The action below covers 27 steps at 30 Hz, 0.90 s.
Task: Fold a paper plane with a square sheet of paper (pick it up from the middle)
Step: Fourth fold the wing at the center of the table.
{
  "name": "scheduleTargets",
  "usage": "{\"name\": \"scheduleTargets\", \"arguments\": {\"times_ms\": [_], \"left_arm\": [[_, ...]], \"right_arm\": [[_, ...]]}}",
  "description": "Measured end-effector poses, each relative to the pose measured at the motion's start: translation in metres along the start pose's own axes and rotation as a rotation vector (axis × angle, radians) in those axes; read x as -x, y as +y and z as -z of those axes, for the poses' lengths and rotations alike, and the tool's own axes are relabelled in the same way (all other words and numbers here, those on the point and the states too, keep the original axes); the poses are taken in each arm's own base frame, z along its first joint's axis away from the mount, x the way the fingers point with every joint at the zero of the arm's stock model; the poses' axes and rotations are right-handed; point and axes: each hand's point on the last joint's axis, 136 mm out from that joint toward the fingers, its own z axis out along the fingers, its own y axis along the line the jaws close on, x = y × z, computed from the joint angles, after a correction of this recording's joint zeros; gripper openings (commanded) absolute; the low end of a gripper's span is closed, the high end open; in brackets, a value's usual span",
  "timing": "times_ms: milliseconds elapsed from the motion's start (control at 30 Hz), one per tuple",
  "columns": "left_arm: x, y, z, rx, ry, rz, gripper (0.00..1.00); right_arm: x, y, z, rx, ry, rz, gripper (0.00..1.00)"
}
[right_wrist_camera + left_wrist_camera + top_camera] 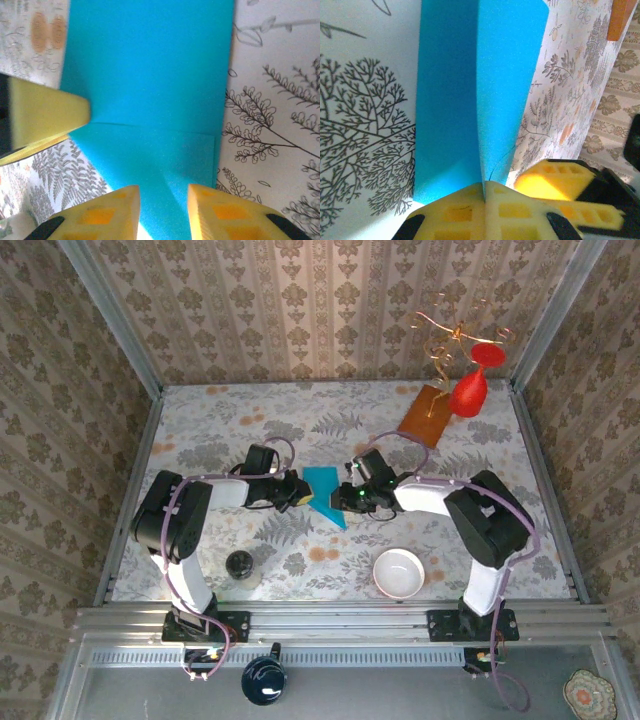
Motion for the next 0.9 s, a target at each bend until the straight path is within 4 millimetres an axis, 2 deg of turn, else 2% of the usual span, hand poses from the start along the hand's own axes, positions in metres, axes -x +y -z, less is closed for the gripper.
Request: {"name": "scheduleTargets", "arguments": {"times_ms": [200,300,433,533,700,900], "left_arm": [[0.007,-0.008,0.009,0.056,-0.059,-0.009,0.05],[0.012,-0.017,0.012,0.062,-0.084,-0.024,0.05],[0.017,-0.023,0.013,0.070,-0.099,-0.027,0.05],[0.019,-0.024,0.014,0.076,-0.104,-0.025,0.05],[0.020,-0.023,0.015,0.085,-0.109,-0.016,0.05],[0.019,-0.024,0.013,0.088,-0.107,-0.012,0.05]], "right_arm": [[0.014,0.002,0.032,-0.093,-0.146,0.134,0.40],[0.011,0.006,0.038,-0.186,-0.199,0.239,0.43],[-0.008,0.024,0.030,-0.252,-0.210,0.396,0.44],[-0.019,0.031,0.014,-0.311,-0.188,0.494,0.44],[-0.021,0.032,-0.008,-0.387,-0.178,0.567,0.43],[-0.013,0.024,-0.015,-0.454,-0.192,0.594,0.40]]}}
